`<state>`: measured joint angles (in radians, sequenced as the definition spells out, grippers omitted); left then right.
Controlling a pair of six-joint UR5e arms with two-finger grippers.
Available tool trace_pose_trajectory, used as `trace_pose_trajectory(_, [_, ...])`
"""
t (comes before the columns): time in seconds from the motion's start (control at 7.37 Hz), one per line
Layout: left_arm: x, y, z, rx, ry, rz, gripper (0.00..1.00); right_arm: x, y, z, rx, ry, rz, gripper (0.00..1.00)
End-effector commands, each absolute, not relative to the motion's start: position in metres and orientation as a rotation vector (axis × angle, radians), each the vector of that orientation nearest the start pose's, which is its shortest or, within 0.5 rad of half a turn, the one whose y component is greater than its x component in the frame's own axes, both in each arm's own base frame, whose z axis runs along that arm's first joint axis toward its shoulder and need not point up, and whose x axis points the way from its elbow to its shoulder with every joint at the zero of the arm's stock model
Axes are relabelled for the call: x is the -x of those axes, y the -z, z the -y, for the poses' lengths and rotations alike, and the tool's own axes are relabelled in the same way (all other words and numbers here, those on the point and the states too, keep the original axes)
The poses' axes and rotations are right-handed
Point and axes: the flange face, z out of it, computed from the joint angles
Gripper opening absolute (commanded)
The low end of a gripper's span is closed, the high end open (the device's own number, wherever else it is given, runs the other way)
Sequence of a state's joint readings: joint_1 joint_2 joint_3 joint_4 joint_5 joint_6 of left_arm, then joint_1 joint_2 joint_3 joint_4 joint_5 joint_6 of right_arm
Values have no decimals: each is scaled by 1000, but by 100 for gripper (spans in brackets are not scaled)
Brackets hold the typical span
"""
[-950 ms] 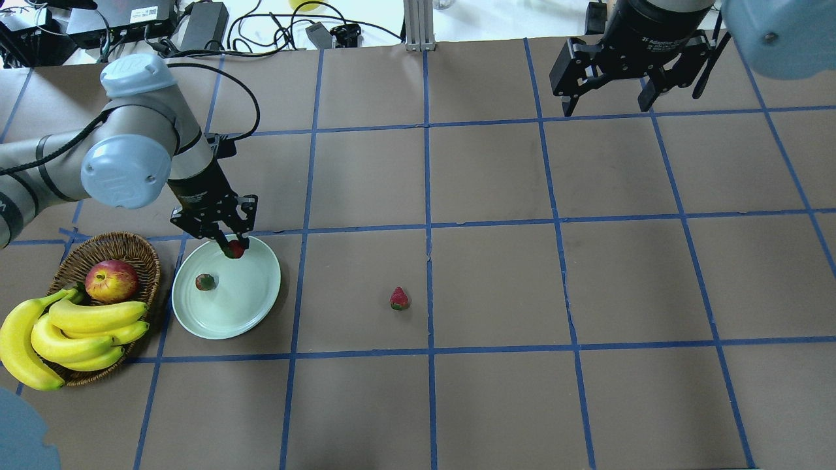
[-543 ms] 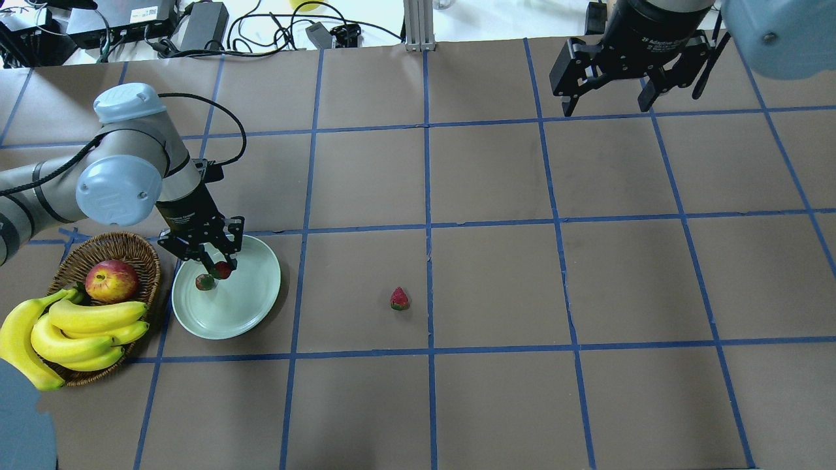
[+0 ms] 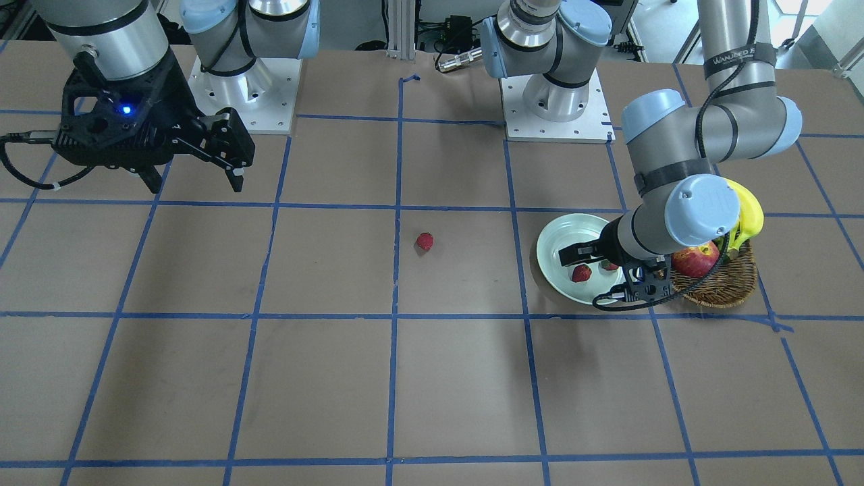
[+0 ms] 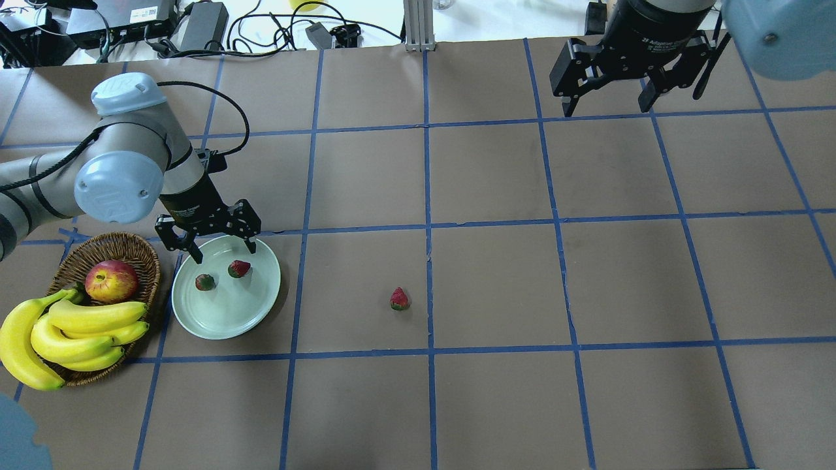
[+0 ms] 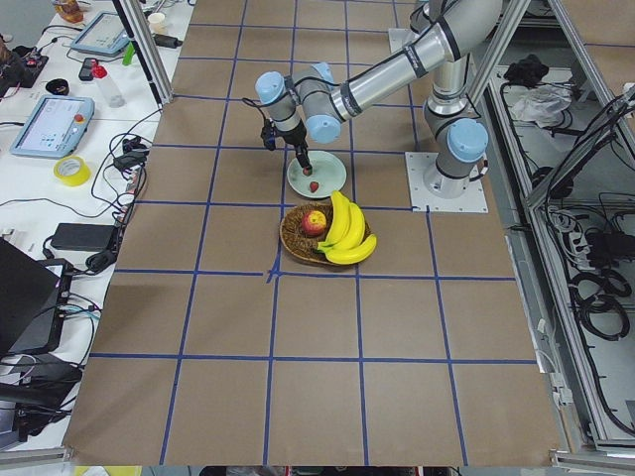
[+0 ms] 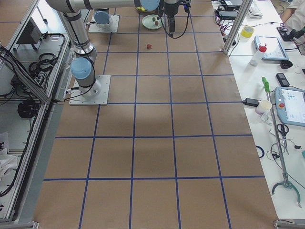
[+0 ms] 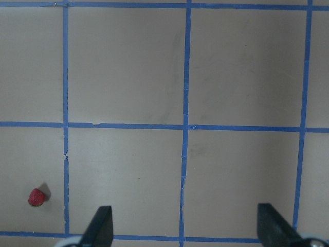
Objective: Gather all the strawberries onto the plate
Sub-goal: 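Reach the left gripper to the last strawberry and grasp it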
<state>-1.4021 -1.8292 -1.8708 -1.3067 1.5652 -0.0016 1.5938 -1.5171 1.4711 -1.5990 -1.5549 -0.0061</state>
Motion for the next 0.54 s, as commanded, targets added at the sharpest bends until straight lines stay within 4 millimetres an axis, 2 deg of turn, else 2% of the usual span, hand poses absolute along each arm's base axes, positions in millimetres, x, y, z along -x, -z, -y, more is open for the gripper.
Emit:
trace_pose_trajectory(0.0, [140, -255, 509, 231, -427, -3196, 100, -147, -513, 518, 46, 115, -3123, 100])
trace_pose_trajectory(0.14, [194, -250, 501, 291, -402, -3275, 100, -147, -513, 518, 46, 115, -3123, 100])
trace_pose_trajectory(0.27, [236, -241, 491, 287, -373, -3308, 100, -147, -513, 518, 46, 115, -3123, 100])
trace_pose_trajectory(0.41, [257, -227, 477, 246, -328, -3325, 100, -148, -513, 518, 49, 115, -3123, 100])
